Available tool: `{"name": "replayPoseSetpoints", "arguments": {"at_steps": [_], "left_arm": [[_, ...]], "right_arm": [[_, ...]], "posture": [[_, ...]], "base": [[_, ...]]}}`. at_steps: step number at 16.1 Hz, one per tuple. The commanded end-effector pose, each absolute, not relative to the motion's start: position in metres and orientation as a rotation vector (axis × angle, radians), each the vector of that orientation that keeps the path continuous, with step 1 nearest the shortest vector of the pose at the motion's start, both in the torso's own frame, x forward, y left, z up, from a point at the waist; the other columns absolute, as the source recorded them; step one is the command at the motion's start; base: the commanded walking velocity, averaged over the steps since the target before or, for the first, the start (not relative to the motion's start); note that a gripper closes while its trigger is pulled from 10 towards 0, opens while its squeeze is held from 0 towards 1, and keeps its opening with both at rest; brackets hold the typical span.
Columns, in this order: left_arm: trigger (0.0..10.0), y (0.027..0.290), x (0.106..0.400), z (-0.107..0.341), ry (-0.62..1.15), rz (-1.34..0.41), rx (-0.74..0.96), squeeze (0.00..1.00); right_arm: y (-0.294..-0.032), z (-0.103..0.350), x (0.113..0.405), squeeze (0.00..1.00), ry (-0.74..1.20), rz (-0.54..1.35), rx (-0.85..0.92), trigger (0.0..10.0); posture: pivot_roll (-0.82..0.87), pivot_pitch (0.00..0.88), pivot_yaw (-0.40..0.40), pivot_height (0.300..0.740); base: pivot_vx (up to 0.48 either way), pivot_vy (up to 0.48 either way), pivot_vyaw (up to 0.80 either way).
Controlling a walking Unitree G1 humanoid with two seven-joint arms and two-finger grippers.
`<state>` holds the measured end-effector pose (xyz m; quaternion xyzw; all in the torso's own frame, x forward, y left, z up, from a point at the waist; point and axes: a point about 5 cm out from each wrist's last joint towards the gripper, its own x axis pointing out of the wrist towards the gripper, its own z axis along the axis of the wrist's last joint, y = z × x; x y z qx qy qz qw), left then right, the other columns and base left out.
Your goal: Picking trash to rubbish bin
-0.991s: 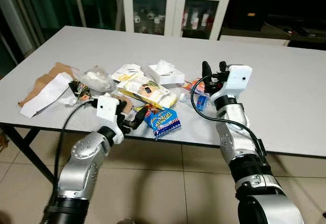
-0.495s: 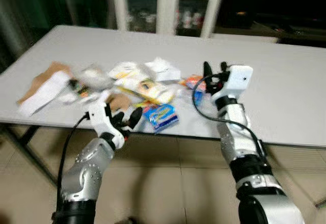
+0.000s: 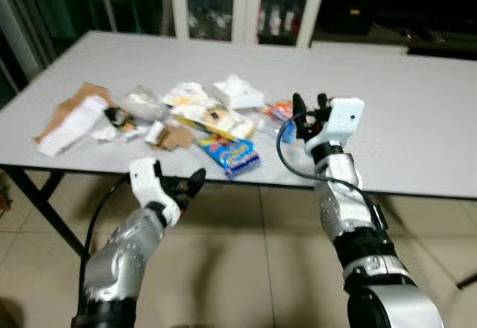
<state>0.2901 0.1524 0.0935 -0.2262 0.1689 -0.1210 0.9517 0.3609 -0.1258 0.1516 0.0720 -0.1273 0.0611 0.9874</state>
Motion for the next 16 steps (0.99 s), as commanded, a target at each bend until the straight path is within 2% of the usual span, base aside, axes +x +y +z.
{"name": "replayPoseSetpoints", "arguments": {"at_steps": [1, 10, 16], "left_arm": [[10.0, 0.148, 0.295, 0.096, 0.336, -0.254, -0.432, 0.0], [10.0, 0.152, 0.313, 0.099, 0.266, -0.257, -0.354, 0.0], [10.0, 0.152, 0.321, 0.099, 0.229, -0.243, -0.362, 0.0]], "right_arm": [[-0.127, 0.155, 0.362, 0.0, -0.267, 0.118, 0.149, 10.0], [-0.128, 0.152, 0.36, 0.0, -0.26, 0.112, 0.149, 10.0], [-0.126, 0.152, 0.36, 0.0, -0.259, 0.117, 0.151, 10.0]], "posture": [[0.12, 0.004, -0.025, 0.74], [0.11, 0.011, -0.026, 0.74], [0.11, 0.01, -0.028, 0.74]], "base": [[0.0, 0.0, 0.0], [0.0, 0.0, 0.0], [0.0, 0.0, 0.0]]}}
